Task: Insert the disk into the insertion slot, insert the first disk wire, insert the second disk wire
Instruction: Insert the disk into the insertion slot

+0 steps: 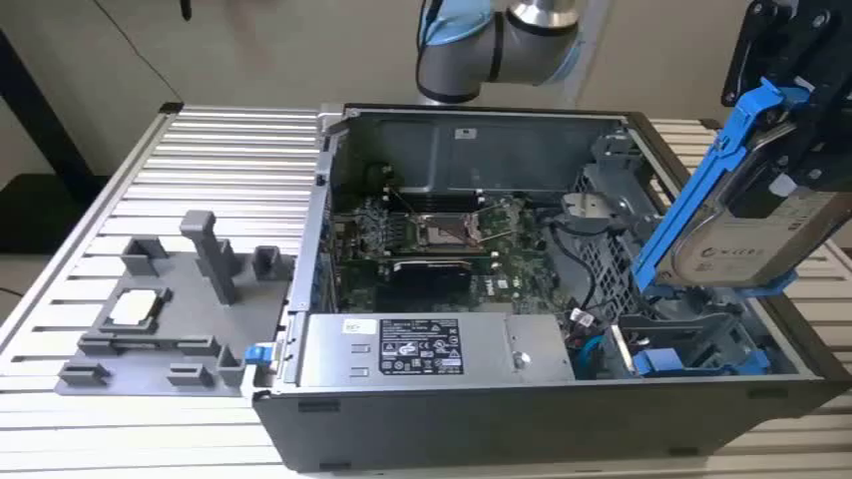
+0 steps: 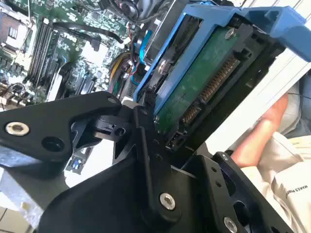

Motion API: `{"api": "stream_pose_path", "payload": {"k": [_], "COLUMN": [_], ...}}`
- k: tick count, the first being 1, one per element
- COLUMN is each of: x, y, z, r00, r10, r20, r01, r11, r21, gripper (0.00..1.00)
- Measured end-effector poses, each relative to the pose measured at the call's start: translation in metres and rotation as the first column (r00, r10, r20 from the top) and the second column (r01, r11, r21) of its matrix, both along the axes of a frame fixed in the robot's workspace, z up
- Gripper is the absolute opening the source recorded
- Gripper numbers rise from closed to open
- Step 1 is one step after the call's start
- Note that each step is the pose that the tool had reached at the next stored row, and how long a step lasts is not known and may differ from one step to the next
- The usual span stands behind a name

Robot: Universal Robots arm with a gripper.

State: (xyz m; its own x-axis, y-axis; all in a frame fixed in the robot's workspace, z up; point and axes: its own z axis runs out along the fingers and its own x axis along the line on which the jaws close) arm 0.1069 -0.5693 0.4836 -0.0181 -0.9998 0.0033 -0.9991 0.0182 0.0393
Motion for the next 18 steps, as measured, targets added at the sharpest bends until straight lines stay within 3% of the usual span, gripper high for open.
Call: {"api": "stream_pose_path", "payload": {"k": [12, 18], "x": [0.0, 0.0016], "y": [0.0, 0.0001], "z": [-0.0001, -0.0049], "r00": [1.0, 1.0], "r10": [0.0, 0.0], "r20": [0.0001, 0.0001], "r01": [0.0, 0.0], "r11": [1.0, 1.0], "r21": [-0.0001, -0.0025], "gripper": [0.33, 0.33]}}
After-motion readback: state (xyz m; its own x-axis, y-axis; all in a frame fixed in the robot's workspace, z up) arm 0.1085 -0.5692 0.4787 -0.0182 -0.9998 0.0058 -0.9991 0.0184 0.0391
